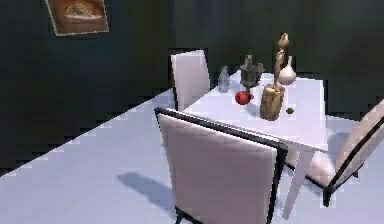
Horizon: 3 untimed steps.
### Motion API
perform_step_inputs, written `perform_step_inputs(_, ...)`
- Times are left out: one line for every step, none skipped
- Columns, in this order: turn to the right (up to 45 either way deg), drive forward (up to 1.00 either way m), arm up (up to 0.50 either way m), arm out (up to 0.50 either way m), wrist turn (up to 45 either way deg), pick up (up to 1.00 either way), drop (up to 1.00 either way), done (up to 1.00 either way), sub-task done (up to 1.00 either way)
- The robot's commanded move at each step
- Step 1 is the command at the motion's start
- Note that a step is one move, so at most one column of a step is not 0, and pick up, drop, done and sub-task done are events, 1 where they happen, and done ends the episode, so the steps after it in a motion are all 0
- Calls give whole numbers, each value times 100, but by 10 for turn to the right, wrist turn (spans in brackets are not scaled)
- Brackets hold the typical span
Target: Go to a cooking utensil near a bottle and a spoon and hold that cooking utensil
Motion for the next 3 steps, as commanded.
perform_step_inputs(-450, 0, 0, 0, 0, 0, 0, 0, 0)
perform_step_inputs(-150, 0, 0, 0, 0, 0, 0, 0, 0)
perform_step_inputs(0, 90, 0, 0, 0, 0, 0, 0, 0)
